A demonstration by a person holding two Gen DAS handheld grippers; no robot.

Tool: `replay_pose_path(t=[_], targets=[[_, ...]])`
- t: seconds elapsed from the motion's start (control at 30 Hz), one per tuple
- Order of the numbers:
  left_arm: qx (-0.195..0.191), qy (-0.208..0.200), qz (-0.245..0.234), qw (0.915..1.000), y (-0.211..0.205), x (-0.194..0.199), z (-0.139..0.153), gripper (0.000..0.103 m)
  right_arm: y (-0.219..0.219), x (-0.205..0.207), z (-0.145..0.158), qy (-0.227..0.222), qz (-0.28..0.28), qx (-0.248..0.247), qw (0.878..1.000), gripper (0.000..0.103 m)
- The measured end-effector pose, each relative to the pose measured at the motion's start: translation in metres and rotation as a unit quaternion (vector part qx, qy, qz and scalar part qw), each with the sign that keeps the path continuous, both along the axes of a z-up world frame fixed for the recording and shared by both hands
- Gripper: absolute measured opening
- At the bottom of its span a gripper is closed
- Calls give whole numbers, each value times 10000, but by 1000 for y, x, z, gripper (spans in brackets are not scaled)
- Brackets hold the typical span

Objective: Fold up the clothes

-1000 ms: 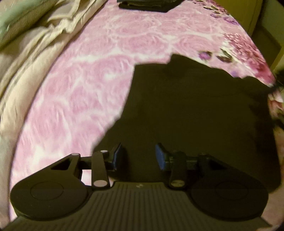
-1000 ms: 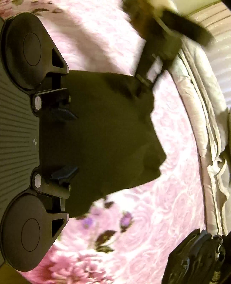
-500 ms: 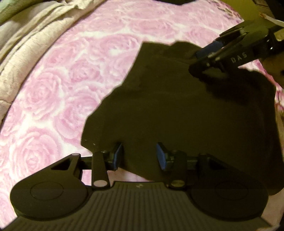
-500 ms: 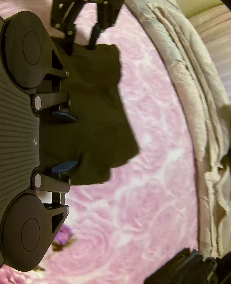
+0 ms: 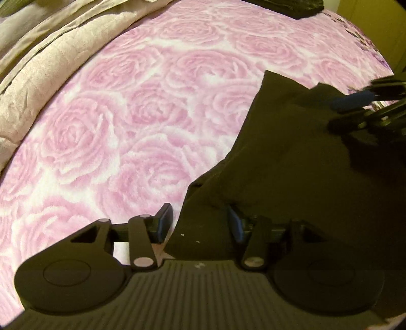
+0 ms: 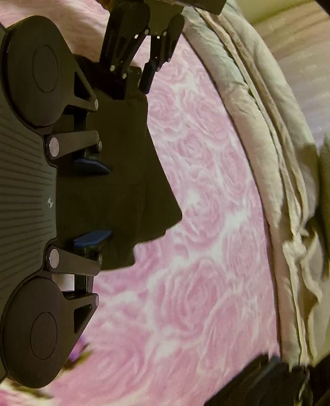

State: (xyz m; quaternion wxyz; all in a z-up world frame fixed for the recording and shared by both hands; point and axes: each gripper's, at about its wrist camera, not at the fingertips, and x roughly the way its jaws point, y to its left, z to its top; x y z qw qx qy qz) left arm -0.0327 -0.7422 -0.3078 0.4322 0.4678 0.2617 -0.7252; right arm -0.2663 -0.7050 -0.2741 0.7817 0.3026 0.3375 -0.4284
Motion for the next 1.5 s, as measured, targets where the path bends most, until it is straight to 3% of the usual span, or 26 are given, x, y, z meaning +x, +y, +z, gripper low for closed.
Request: replay_pose_path(t=[0.17,0.33,0.4,0.53,0.67,0.8,0.9,1.0,1.03,1.07,1.17,1.27,1.33,1.4,1.47,1.5], targets=[[-19,-176,-136,9997,1,-5,3,45,80,-16,21,-172,-27,140,9998,49],[-127,-481,-395,9980,4,-17,3,44,145,-43,-7,253,-64,718,9971,49],[-148,-560,-448,9973,8,-19,9,39,157,-50,-5,377,76,711,9967,49],[-260,-618,-569,9961,28,-24,31,33,154,-59,18,550,60,574,9968,49],[-195,-295,-822,9960,70,-42,54,33,137,-70,24,456,53,275,9986,49],[152,-327,-1313,9907,106,-76,43,30,108,-106,-3,190,-378,603,9973,48],[-47,-696,-1588,9849,120,-94,28,30,105,-104,4,275,-232,579,9977,49],[-1,-726,-1540,9854,113,-92,33,31,114,-105,18,308,-297,563,9975,50],[-14,-757,-1565,9848,112,-90,36,32,119,-104,24,343,-287,518,9977,63],[-26,-788,-1589,9841,110,-87,40,32,127,-101,31,359,-261,427,9981,85],[-268,-1067,-1882,9760,112,-72,54,33,150,-79,42,297,97,231,9992,90],[-684,-1315,-2488,9572,123,-52,59,43,183,-38,44,462,775,24,9959,90],[-965,-1612,-3103,9319,136,-45,50,47,203,-7,36,698,1094,-119,9915,90],[-1240,-1926,-3753,8982,147,-37,37,48,222,24,27,946,1396,-262,9853,90],[-1617,-2153,-4413,8560,161,-32,23,51,238,52,15,1202,1618,-408,9786,88],[-1809,-2255,-4723,8327,168,-29,16,57,242,62,6,1369,1650,-495,9755,85]])
